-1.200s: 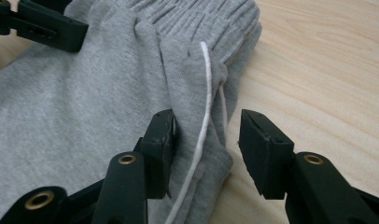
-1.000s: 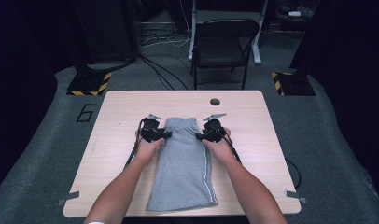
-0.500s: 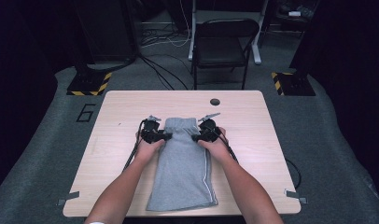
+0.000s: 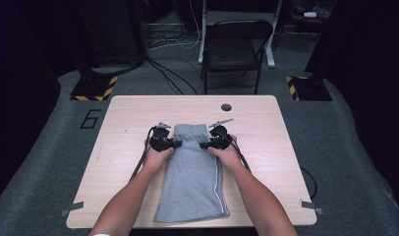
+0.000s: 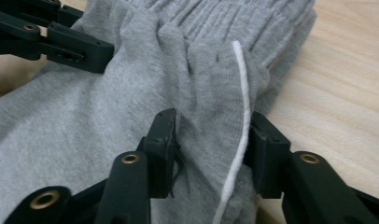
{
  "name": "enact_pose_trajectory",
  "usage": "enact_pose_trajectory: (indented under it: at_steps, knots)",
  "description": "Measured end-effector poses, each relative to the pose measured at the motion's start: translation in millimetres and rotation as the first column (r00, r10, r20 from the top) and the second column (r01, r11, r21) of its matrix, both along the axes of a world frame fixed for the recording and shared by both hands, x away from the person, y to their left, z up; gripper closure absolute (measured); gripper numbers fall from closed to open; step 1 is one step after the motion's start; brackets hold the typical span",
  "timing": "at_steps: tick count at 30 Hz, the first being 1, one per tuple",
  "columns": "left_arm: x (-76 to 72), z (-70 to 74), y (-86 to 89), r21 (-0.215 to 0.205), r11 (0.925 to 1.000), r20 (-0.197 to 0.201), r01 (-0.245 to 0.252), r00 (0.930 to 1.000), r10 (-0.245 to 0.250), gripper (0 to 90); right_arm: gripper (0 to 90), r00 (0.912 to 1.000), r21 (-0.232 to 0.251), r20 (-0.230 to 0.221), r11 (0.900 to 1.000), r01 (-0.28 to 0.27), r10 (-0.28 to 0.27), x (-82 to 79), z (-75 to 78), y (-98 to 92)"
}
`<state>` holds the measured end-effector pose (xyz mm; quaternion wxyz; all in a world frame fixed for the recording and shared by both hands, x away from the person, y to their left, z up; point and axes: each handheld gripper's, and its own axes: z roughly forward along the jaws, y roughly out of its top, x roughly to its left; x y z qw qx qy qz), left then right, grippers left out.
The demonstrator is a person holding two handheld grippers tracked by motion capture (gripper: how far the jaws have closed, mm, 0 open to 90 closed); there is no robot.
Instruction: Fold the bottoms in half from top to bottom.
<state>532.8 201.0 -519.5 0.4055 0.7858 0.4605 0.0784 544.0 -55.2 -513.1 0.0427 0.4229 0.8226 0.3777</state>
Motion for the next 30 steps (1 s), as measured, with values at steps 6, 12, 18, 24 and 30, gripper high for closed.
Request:
enact_pose_trajectory:
  at_steps: [6,12,18,24,30]
  knots:
    - [-1.7,3.3,-0.4,0.017,0.9997,0.007,0.015,0.9999,-0.015,78.2,72.8,1.0,-0.008,-0.006,1.0,-0.008,0.007,1.8,2.3,-4.4]
    - [-3.0,9.6,0.4,0.025,0.9995,0.028,0.017,0.9994,-0.018,80.6,79.5,0.9986,-0.04,0.038,0.999,-0.036,0.038,-1.5,9.8,-3.8]
    - [-5.5,20.2,2.2,0.012,0.9998,0.054,0.013,0.9984,-0.014,81.8,80.8,0.9947,-0.055,0.092,0.998,-0.042,0.047,-7.2,22.1,-1.3]
    - [-11.2,36.4,4.6,-0.01,1.0,0.09,0.001,0.996,-0.001,82.4,81.2,0.9864,-0.064,0.141,0.995,-0.076,0.084,-11.5,42.5,-2.1]
    - [-12.8,58.4,4.8,-0.008,0.9999,0.138,0.006,0.9905,-0.005,82.6,81.4,0.9787,-0.059,0.188,0.996,-0.074,0.084,-15.6,59.9,-2.0]
